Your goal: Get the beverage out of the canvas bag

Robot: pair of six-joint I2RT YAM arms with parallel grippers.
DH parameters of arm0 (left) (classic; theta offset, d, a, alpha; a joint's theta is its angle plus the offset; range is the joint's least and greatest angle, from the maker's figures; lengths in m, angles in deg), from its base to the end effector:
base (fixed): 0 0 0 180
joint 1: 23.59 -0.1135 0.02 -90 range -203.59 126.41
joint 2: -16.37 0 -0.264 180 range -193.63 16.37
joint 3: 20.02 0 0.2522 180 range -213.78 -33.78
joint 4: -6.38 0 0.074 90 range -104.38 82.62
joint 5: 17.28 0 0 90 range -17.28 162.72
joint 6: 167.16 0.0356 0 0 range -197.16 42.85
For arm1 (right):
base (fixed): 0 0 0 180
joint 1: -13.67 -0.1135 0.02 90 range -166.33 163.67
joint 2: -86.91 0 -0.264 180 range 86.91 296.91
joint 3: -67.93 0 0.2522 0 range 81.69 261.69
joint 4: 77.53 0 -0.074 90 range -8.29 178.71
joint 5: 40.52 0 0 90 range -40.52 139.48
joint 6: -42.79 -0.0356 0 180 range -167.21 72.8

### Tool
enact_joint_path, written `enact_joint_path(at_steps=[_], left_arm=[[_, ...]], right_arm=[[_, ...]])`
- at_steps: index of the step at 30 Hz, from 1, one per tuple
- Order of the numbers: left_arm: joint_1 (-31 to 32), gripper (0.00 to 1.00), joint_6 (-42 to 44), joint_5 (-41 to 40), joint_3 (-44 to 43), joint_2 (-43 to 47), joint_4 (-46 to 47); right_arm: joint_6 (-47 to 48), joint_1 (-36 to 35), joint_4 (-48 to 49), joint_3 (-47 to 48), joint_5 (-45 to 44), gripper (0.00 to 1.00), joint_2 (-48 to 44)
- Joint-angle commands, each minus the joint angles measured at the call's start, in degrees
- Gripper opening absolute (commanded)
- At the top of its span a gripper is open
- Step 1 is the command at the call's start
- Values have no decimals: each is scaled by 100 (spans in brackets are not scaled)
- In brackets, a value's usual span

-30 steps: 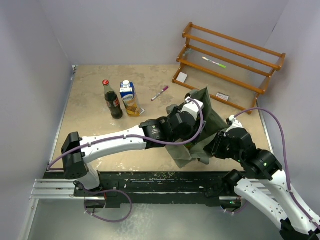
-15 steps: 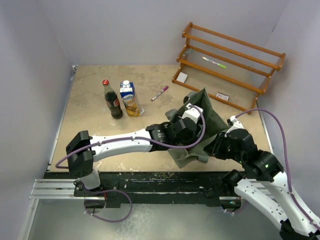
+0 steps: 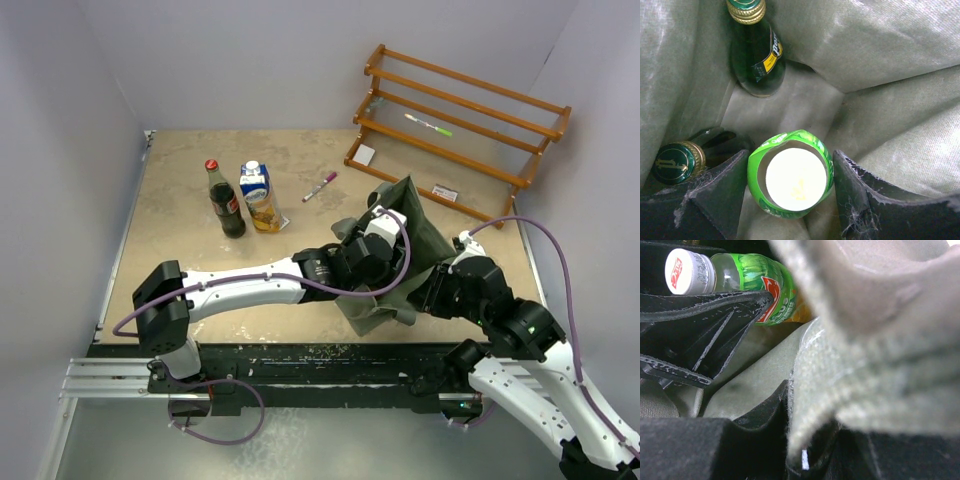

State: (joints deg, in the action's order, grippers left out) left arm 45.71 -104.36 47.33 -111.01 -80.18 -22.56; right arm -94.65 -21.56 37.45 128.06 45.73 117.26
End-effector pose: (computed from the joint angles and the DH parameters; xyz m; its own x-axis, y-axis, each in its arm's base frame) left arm 0.1516 -0.3581 0.2912 -0.5073 0.1742 -0.8440 0.5490 0.8202 -0.1607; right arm 0.0835 0.0561 0.3090 -0.7106 0.3979 -0.5802 -0.0127 0.8173 0.5761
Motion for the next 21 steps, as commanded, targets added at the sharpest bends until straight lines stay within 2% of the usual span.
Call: enact_joint_path(at_steps=[1,4,7,13,17,21], left_arm=[[-127,34,92,257,103,4,77],[-167,15,58,440,69,137,70],[-253,0,-101,593,-119,206,-86],[-563,0,-947,900,-577,258,-480],[-925,0,-1608,1457,-888,251,-717],[-1056,0,-1890,1719,-1150,321,-761]], right_arm=[[122,-3,-211,42,-104,26,6],[123,-10,-183,15,-100,26,21],[128,-7,-164,-4,-106,26,38],[124,-7,-69,-49,-96,26,76],[112,-5,-45,-57,-107,26,109],[114,-4,-19,-50,-115,26,142]])
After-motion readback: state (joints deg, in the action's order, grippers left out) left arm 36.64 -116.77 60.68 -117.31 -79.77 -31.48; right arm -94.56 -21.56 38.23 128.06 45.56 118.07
